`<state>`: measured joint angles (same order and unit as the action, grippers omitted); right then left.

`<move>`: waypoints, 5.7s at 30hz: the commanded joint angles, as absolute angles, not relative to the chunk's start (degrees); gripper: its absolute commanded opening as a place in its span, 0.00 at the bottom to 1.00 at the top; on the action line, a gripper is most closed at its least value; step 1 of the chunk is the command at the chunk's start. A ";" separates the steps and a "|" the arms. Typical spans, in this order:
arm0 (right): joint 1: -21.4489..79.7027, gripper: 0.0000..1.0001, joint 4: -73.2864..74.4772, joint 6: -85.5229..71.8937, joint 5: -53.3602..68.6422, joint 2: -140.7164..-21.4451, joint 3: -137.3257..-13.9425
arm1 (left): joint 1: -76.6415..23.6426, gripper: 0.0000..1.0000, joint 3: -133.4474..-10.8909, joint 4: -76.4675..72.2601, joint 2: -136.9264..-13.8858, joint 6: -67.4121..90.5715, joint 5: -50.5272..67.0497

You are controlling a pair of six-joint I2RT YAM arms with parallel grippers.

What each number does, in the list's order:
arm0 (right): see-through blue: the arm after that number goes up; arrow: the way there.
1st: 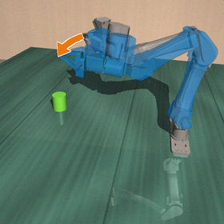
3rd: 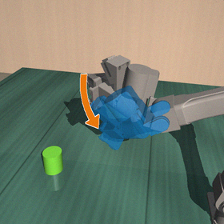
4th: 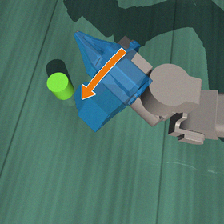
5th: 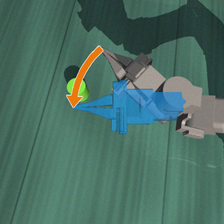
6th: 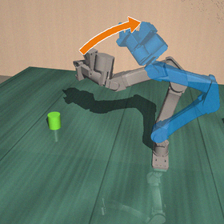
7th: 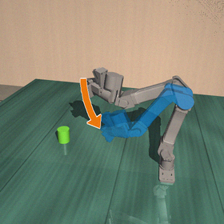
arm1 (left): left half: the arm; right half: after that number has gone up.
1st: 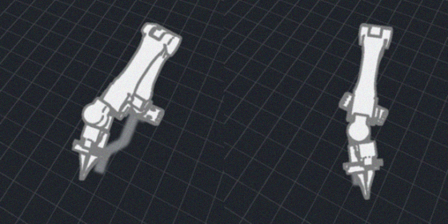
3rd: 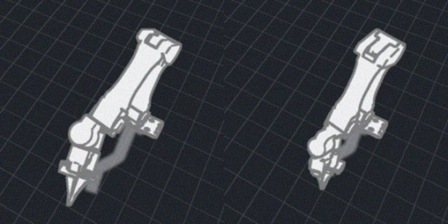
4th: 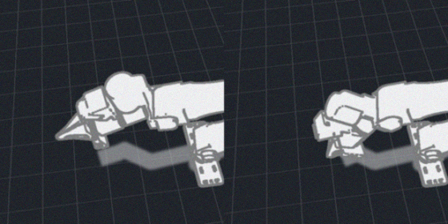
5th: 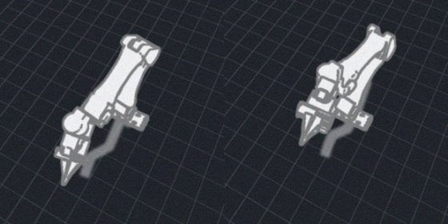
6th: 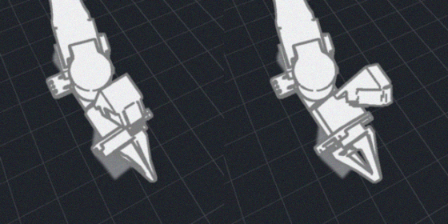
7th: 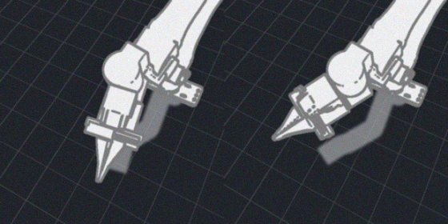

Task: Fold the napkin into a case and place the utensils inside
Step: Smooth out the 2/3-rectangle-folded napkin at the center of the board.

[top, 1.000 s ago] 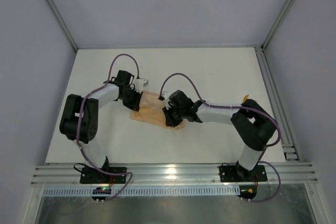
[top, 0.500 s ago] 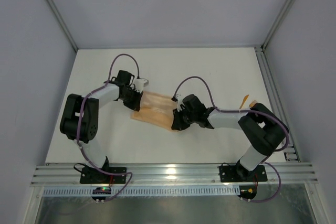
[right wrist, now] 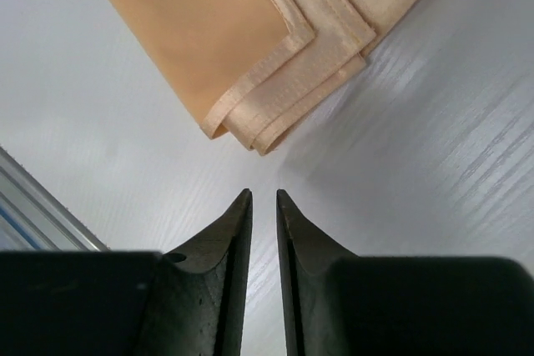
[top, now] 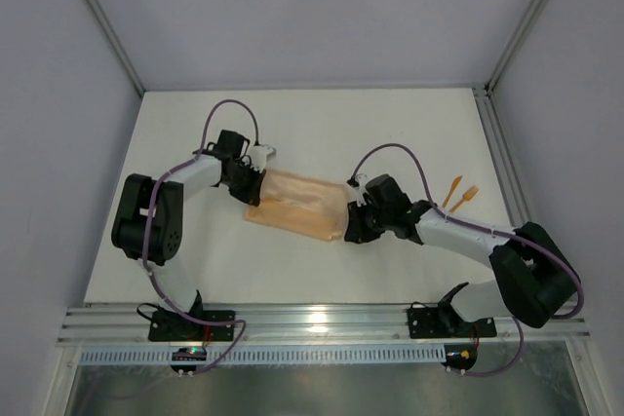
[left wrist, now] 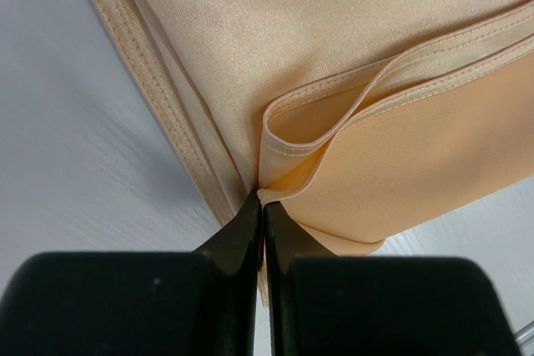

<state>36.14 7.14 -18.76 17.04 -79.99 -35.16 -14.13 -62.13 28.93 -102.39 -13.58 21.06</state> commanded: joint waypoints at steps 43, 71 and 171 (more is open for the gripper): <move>43.86 0.14 6.77 -9.05 23.64 -114.70 -66.45 | -2.90 0.53 -70.59 32.97 -105.73 -9.93 43.95; 43.86 0.13 7.73 -5.19 27.60 -112.06 -63.72 | -13.89 0.04 -62.07 23.12 -105.22 -11.42 22.14; 46.85 0.10 -16.36 -2.72 29.71 -111.52 -57.04 | -13.36 0.04 -57.92 33.31 -100.37 -22.76 32.16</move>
